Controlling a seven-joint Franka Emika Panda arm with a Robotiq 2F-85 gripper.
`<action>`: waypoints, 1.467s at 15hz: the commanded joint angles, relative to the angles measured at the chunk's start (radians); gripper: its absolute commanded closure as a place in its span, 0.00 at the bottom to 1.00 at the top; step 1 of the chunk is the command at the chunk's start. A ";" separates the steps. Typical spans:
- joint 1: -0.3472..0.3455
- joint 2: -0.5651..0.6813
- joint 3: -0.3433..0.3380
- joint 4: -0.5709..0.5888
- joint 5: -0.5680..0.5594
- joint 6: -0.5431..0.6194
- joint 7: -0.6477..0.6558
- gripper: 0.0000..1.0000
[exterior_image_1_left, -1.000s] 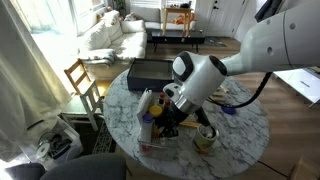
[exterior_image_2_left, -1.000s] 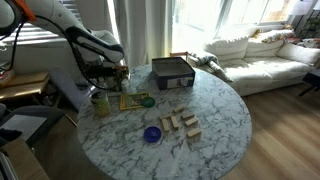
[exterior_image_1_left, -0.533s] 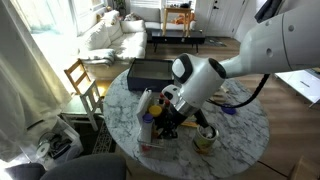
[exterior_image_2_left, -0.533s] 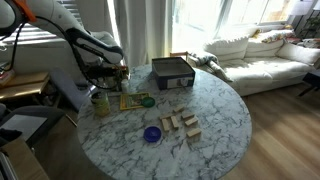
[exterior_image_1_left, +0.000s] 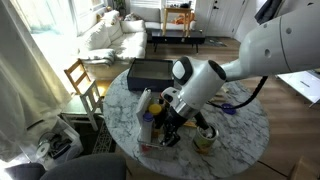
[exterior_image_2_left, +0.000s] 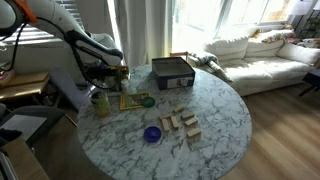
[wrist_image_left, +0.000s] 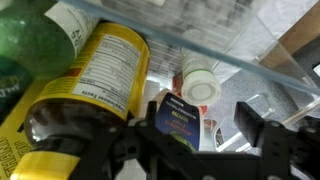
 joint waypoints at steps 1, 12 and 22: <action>-0.014 -0.016 -0.001 -0.024 0.031 0.029 -0.051 0.00; -0.011 -0.051 -0.044 0.008 -0.022 0.263 0.076 0.00; 0.110 -0.229 -0.260 -0.052 -0.135 0.349 0.272 0.00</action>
